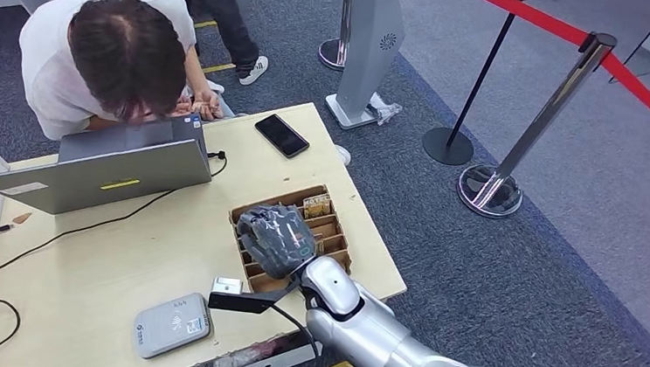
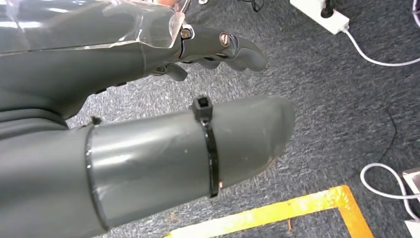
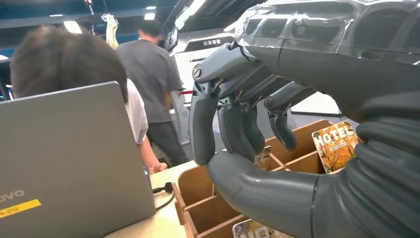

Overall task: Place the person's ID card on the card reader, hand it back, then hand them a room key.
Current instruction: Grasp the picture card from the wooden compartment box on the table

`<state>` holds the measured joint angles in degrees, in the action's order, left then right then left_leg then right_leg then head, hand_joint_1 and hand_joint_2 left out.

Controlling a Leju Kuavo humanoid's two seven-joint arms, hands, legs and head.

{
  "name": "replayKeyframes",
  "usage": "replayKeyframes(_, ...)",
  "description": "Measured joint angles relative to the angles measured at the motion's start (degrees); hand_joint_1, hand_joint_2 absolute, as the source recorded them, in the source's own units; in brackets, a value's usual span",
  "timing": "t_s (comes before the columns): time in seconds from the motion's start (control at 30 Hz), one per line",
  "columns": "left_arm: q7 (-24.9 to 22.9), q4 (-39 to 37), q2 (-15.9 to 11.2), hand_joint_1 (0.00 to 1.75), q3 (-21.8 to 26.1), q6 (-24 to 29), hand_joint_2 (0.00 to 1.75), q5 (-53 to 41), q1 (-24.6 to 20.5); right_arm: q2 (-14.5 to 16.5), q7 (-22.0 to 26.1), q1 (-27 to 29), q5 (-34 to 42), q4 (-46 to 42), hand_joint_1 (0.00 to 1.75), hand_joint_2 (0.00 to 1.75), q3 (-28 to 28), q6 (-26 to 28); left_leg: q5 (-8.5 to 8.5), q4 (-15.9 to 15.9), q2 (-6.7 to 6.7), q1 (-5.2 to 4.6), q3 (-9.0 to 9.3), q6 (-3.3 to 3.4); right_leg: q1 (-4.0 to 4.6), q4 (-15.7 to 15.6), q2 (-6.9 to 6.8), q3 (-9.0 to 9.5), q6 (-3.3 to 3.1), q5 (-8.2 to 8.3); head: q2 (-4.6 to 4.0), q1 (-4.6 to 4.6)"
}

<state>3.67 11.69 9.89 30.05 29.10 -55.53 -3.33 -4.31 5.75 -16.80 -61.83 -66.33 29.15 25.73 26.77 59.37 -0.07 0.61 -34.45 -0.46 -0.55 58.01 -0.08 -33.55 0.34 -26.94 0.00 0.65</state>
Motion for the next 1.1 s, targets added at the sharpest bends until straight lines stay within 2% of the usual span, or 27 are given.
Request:
replayKeyframes(0.2, 0.0, 0.0, 0.5, 0.0, 0.0, -0.1, 0.0, -0.1, 0.1, -0.3, 0.0, -0.2, 0.0, 0.5, 1.35, 1.75, -0.2, -0.3, 0.0, 0.0, 0.0, 0.0, 0.0, 0.0, 0.0, 0.0, 0.0, 0.0, 0.0, 0.0, 0.0, -0.01)
replayKeyframes(0.23, -0.1, 0.0, 0.4, 0.0, 0.0, -0.6, 0.0, -0.2, 0.0, -0.3, 0.0, -0.3, 0.0, 0.7, 1.23, 1.75, -0.2, -0.5, 0.0, 0.0, 0.0, 0.0, 0.0, 0.0, 0.0, 0.0, 0.0, 0.0, 0.0, 0.0, 0.0, -0.01)
replayKeyframes(0.33, -0.5, 0.0, 0.1, 0.0, 0.0, -2.1, 0.0, -0.6, -0.1, -0.3, -0.1, -1.0, 0.0, 1.2, 0.58, 1.75, -0.3, -0.9, 0.0, 0.0, 0.0, 0.01, 0.0, 0.0, 0.0, 0.0, 0.0, 0.0, 0.0, 0.0, 0.0, 0.0)
replayKeyframes(0.37, -0.6, 0.0, 0.0, 0.0, 0.0, -2.4, 0.0, -0.6, -0.2, -0.3, -0.1, -1.2, -0.1, 1.3, 0.46, 1.75, -0.3, -0.9, 0.0, 0.0, 0.0, 0.01, 0.0, 0.0, 0.0, 0.0, 0.0, 0.0, 0.0, 0.0, 0.0, -0.01)
replayKeyframes(0.4, -0.6, 0.0, -0.1, 0.0, 0.0, -2.5, 0.0, -0.6, -0.2, -0.3, -0.1, -1.4, -0.1, 1.4, 0.42, 1.75, -0.3, -1.0, 0.0, 0.0, 0.0, 0.01, 0.0, 0.0, 0.0, 0.0, 0.0, 0.0, 0.0, 0.0, 0.0, -0.01)
replayKeyframes(0.9, -0.6, 0.0, -0.3, 0.0, 0.0, -2.6, 0.0, -0.2, -0.2, 0.0, 0.0, -3.3, -1.0, 2.5, 0.41, 1.75, -0.3, -1.6, 0.0, 0.0, -0.01, 0.0, -0.02, 0.0, 0.0, 0.0, -0.01, 0.0, 0.0, 0.0, 0.0, -0.01)
replayKeyframes(1.1, -0.6, 0.0, -0.3, 0.0, 0.0, -2.5, 0.0, -0.1, -0.2, 0.3, 0.1, -3.7, -1.0, 3.2, 0.51, 1.75, -0.3, -1.7, 0.0, 0.0, -0.01, 0.01, -0.02, 0.0, 0.0, 0.0, -0.01, 0.0, 0.0, 0.0, 0.0, 0.0)
